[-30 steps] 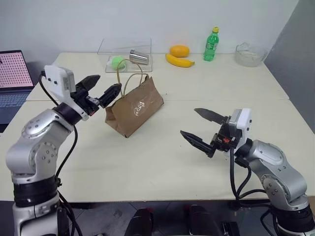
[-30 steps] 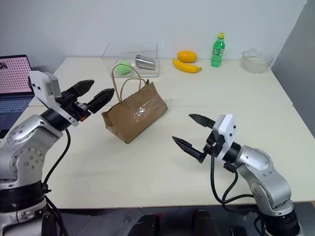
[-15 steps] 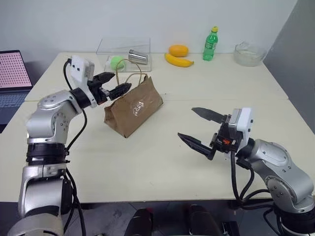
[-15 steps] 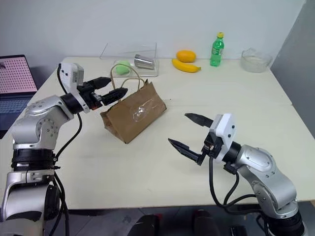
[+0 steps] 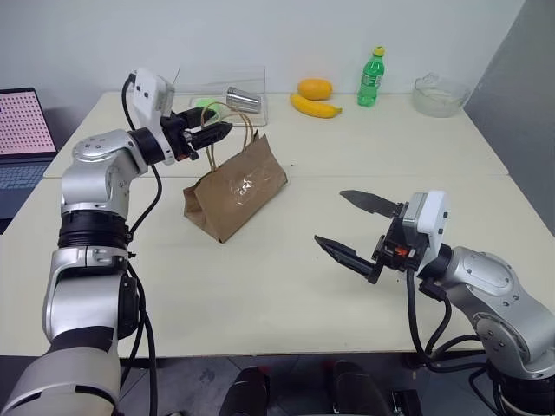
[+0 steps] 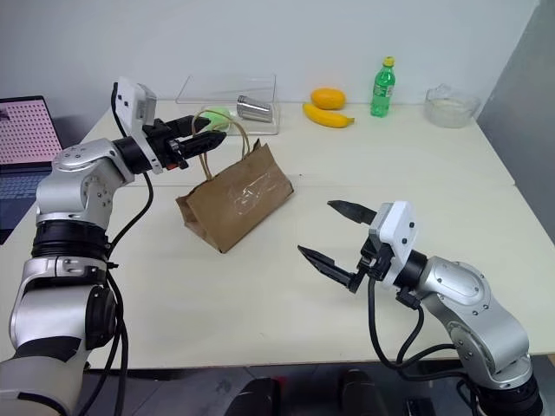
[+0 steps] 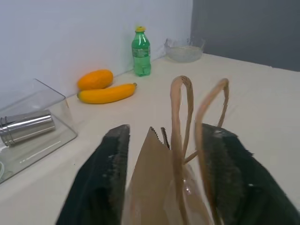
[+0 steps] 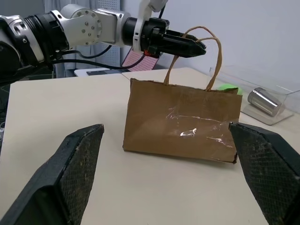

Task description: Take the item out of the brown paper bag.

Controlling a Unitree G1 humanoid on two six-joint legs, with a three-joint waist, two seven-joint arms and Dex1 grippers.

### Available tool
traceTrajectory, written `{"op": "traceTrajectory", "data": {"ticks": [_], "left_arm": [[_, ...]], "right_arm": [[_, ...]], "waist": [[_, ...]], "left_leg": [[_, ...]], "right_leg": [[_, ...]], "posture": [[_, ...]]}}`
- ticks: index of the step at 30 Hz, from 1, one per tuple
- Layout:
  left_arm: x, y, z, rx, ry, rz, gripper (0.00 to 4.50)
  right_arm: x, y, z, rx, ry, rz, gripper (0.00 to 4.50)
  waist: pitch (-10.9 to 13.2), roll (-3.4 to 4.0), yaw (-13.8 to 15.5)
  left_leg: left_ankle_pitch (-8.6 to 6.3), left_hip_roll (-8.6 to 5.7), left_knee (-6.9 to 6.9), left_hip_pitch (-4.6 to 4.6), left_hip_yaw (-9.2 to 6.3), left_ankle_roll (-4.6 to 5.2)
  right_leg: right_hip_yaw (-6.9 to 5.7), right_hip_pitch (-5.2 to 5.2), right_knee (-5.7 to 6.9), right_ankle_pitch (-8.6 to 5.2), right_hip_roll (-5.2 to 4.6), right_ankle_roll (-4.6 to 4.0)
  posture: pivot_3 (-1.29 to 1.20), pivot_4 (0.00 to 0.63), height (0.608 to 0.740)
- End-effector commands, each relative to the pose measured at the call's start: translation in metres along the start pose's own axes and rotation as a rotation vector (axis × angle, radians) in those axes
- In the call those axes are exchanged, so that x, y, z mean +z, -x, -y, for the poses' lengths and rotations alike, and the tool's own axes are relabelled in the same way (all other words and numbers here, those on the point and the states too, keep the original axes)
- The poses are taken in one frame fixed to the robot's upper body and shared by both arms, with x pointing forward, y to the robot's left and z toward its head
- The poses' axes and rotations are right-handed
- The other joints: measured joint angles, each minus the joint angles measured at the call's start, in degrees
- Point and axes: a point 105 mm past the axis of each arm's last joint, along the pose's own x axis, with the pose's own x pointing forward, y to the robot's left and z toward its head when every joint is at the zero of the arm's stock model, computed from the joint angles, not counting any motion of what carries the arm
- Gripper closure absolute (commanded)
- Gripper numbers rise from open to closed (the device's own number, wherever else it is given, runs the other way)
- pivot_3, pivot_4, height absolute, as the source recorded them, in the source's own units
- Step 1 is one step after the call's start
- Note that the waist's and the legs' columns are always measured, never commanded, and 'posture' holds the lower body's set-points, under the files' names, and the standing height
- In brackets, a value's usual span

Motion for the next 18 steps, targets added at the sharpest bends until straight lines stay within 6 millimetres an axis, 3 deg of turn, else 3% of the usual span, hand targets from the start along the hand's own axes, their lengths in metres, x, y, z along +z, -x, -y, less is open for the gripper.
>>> {"op": "traceTrajectory", "data": {"ticks": [1,5,18], "left_arm": [[0.022,-0.004,-0.002,-0.016,-0.071,0.042,3.19],[0.027,-0.008,-0.005,-0.025,-0.091,0.048,4.46],[0.048,-0.021,0.015,-0.258,-0.504,-0.017,4.46]], "right_arm": [[0.012,0.001,-0.003,0.011,0.037,0.03,0.0],[0.012,0.002,-0.002,0.005,0.039,0.028,0.0],[0.007,0.013,-0.015,0.053,0.016,-0.024,0.0]], "waist": [[0.01,-0.01,-0.01],[0.01,-0.02,-0.04],[0.09,-0.15,-0.04]], "left_leg": [[0.0,0.0,0.0,0.0,0.0,0.0],[0.0,0.0,0.0,0.0,0.0,0.0],[0.0,-0.02,0.01,-0.07,-0.02,0.0]], "right_leg": [[0.0,0.0,0.0,0.0,0.0,0.0],[0.0,-0.01,0.01,0.0,0.0,0.0],[-0.03,-0.02,0.0,-0.01,0.0,0.02]], "posture": [[0.0,0.15,0.74],[0.0,0.15,0.74],[0.0,0.15,0.74]]}}
